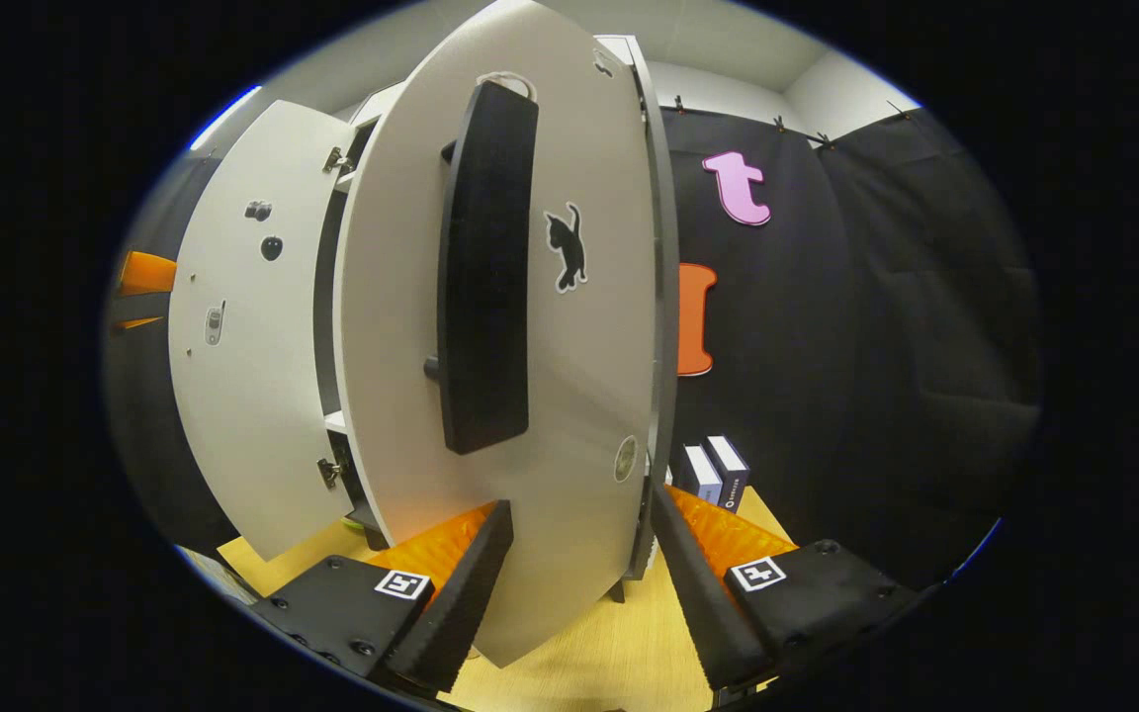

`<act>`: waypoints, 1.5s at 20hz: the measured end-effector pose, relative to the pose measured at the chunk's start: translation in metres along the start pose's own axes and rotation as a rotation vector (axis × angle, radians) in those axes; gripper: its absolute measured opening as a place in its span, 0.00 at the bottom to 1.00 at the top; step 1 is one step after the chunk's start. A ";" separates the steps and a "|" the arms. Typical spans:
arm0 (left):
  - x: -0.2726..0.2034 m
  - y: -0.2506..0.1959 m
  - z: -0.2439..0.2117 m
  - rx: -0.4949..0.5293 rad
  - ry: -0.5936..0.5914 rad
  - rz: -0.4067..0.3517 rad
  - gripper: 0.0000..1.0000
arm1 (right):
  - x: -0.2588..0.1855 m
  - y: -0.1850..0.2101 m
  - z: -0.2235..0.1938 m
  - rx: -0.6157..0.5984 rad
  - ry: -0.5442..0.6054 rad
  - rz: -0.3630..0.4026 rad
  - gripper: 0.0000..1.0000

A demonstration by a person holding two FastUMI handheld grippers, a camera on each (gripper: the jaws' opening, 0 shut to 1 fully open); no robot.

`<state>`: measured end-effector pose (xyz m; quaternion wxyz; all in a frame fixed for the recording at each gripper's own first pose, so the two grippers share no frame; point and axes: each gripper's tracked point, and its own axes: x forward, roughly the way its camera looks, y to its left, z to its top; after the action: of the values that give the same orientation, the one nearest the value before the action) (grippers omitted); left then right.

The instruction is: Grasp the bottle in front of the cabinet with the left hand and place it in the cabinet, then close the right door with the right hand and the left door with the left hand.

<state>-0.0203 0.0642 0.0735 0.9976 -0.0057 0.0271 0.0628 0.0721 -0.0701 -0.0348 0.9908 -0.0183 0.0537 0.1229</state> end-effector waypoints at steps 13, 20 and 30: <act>-0.022 0.083 -0.016 0.019 0.009 0.093 0.95 | 0.004 0.028 -0.006 -0.049 0.026 0.081 0.96; -0.017 0.121 -0.041 -0.001 0.045 0.129 0.95 | 0.003 0.027 -0.003 -0.071 0.031 0.059 0.96; 0.002 0.179 -0.073 -0.004 0.088 0.184 0.95 | 0.000 0.020 -0.009 -0.066 0.056 -0.004 0.97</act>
<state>-0.0451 0.2407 -0.0012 0.9855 -0.0078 0.0714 0.1539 0.0658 -0.0509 -0.0438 0.9880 -0.0545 0.0775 0.1220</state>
